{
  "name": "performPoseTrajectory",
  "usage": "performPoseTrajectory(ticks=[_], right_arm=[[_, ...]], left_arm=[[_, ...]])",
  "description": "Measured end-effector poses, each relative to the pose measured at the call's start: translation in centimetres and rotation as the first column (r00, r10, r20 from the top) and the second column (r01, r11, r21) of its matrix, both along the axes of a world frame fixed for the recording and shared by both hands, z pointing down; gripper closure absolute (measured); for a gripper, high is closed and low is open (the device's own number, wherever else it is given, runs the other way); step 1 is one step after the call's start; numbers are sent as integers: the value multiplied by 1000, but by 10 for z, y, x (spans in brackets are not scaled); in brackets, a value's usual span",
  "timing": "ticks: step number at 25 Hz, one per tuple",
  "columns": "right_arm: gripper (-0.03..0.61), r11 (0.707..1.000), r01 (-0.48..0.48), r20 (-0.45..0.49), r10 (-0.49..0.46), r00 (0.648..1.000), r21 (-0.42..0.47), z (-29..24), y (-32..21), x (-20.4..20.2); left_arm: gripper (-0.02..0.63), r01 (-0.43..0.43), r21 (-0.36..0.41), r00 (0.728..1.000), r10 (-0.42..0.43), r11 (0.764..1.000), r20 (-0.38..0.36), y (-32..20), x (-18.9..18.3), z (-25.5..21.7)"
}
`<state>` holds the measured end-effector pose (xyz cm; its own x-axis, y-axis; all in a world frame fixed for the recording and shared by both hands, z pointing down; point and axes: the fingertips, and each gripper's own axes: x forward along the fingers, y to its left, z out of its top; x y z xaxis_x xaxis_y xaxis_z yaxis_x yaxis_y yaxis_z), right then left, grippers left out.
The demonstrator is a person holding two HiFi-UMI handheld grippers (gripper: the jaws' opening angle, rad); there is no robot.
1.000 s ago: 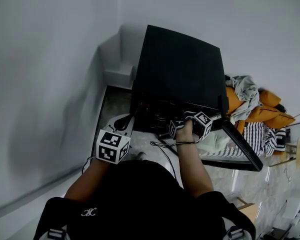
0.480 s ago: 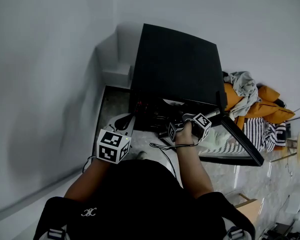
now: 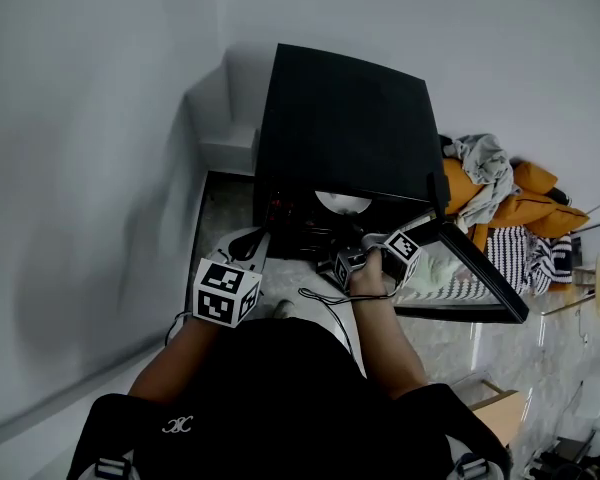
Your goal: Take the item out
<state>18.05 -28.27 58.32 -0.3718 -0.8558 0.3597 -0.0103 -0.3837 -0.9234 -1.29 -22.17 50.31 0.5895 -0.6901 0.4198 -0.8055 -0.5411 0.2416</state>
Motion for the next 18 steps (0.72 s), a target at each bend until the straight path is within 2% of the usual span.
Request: performPoseTrajectory(ticks=[5, 9, 18], right_arm=[[554, 1000, -4, -38, 5, 999, 14, 3, -3, 4], [532, 1000, -4, -28, 5, 1000, 26, 3, -11, 0], [532, 1000, -7, -29, 7, 1000, -14, 12, -19, -1]], left_arm=[[614, -5, 2, 1000, 5, 1000, 4, -1, 1, 1], [614, -6, 3, 1000, 6, 1000, 6, -2, -1, 0], [614, 1, -11, 1000, -1, 1000, 12, -2, -5, 4]])
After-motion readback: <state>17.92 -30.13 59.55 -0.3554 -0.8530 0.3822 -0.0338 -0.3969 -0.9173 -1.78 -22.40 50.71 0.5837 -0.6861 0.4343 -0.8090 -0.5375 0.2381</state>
